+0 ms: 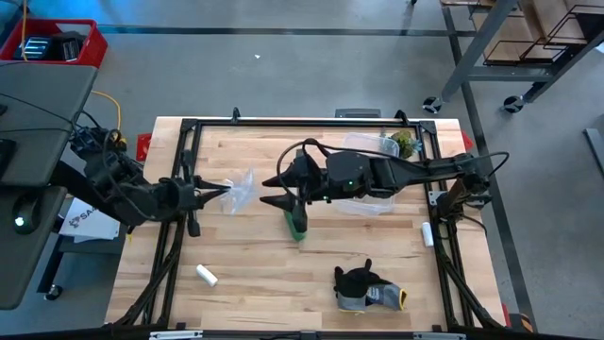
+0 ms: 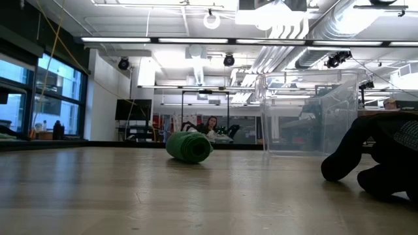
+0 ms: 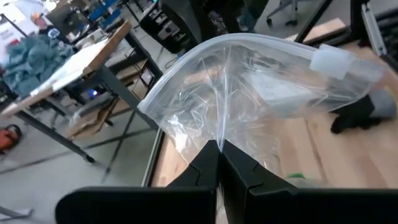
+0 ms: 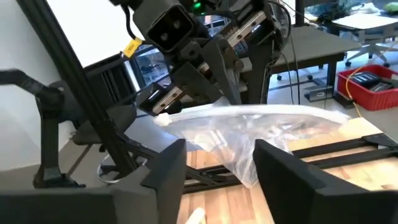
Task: Roll bandage
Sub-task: Open the transparent zip bag
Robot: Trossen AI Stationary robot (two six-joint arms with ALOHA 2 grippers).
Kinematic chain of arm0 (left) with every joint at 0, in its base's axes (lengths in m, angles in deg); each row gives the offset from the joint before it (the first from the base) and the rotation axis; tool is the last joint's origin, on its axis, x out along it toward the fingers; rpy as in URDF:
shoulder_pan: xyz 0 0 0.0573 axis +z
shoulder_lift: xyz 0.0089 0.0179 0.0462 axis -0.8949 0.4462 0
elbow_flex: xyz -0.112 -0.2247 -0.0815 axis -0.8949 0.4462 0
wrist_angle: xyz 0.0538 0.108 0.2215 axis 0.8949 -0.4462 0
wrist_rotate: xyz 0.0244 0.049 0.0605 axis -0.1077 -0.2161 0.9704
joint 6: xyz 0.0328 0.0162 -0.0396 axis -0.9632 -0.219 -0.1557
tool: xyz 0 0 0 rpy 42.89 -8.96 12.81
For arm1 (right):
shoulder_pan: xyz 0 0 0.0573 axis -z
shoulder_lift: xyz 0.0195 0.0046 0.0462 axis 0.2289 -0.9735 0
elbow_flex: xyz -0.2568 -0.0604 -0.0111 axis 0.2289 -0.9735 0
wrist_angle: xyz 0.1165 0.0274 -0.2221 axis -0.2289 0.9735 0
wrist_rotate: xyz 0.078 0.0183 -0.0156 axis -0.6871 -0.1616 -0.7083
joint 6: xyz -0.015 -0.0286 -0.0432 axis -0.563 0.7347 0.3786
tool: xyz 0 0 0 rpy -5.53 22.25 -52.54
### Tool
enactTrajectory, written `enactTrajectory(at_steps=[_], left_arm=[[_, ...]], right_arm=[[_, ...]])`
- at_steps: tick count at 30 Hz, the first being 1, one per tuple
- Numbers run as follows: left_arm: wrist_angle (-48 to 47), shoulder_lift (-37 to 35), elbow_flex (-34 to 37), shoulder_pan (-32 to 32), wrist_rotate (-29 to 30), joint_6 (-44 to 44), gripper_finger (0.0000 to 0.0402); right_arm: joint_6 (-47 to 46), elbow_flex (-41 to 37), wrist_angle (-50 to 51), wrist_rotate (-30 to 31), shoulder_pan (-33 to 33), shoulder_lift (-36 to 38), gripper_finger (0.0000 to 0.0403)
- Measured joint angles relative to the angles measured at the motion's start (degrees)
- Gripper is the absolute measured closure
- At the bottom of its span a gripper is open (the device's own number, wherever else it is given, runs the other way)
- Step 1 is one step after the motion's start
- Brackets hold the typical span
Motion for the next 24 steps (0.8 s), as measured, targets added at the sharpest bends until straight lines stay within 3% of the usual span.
enactTrajectory(at_steps=[10,21,24], left_arm=[[3.5,2.7,0.0,3.8,-0.1,-5.8,0.0401],[8.2,3.6,0.0,8.3,-1.3,-5.7,0.0401],[10.9,3.6,0.0,9.1,-2.3,-5.6,0.0401]], right_arm=[[5.3,0.0,1.9,3.0,0.2,0.0,0.021],[6.9,0.0,4.5,3.6,0.2,0.0,0.021],[7.3,0.0,4.7,6.6,0.1,0.0,0.021]])
